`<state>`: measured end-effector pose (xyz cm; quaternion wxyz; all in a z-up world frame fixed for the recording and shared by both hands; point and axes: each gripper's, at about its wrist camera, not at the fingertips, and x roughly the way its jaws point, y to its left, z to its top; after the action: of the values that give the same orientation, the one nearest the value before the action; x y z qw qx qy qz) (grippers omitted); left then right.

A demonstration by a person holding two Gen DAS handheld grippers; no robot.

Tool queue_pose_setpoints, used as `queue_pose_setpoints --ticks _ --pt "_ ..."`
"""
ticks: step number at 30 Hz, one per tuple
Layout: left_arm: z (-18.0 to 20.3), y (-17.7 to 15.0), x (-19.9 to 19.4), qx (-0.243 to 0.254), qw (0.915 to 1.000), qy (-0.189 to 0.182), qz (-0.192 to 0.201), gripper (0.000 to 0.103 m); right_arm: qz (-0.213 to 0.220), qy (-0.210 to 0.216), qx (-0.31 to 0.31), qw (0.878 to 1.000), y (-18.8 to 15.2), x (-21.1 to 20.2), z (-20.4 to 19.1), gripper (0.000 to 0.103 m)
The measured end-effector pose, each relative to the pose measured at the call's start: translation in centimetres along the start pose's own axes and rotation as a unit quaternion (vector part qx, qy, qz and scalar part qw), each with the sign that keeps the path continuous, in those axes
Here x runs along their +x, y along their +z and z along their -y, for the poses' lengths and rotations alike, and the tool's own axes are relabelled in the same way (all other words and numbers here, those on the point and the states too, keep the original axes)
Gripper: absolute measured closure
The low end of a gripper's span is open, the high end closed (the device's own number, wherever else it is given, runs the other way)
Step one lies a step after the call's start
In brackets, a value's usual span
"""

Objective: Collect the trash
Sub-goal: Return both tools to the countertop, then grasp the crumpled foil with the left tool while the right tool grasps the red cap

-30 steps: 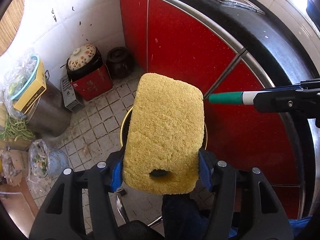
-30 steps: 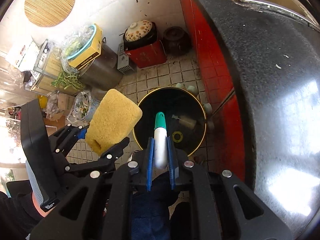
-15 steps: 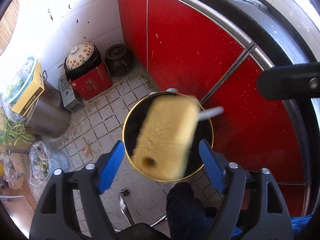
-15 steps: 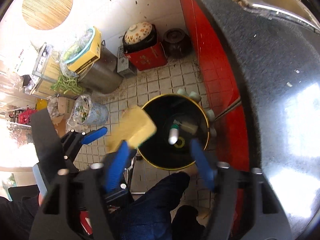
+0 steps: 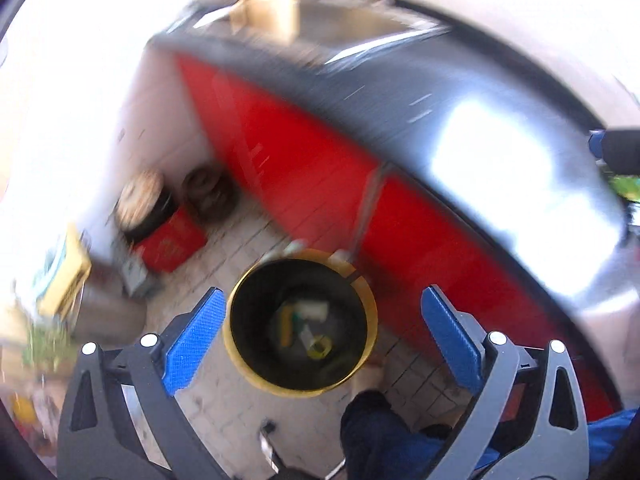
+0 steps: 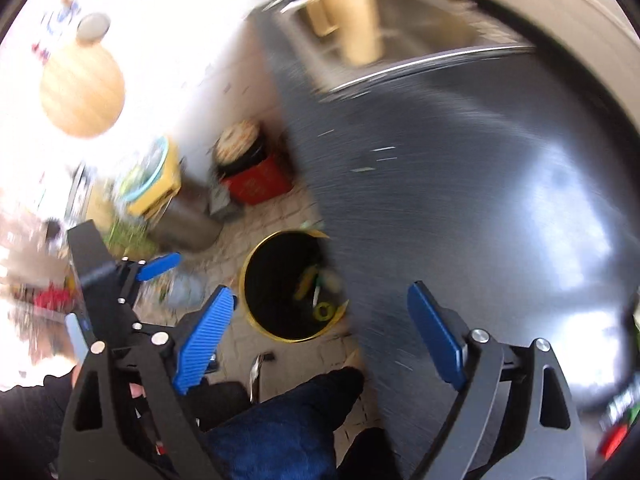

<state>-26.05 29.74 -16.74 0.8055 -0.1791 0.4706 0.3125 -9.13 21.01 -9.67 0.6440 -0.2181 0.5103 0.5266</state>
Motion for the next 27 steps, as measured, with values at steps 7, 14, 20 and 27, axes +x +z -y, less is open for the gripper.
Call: queue_pose_setpoints --ticks 7,14,20,27 --pt "13.3 5.8 -3.8 0.140 0.9816 -0.110 0.069 0.007 0.089 -0.116 0.152 0.978 -7.7 -11.4 11.9 0.015" --pt "29.0 6.4 -6.6 0.292 0.9278 -0.216 0.086 0.007 0.135 -0.213 0.296 0.921 -18.5 -20.0 20.9 0.015" --pt "37.1 3.9 -8.5 0.376 0.8870 -0.253 0.088 0.007 0.152 -0.253 0.345 0.891 -25.6 -23.4 23.3 0.015" --pt "39.9 2.2 -8.5 0.414 0.8719 -0.249 0.081 0.007 0.156 -0.253 0.342 0.892 -27.7 -23.7 23.8 0.015"
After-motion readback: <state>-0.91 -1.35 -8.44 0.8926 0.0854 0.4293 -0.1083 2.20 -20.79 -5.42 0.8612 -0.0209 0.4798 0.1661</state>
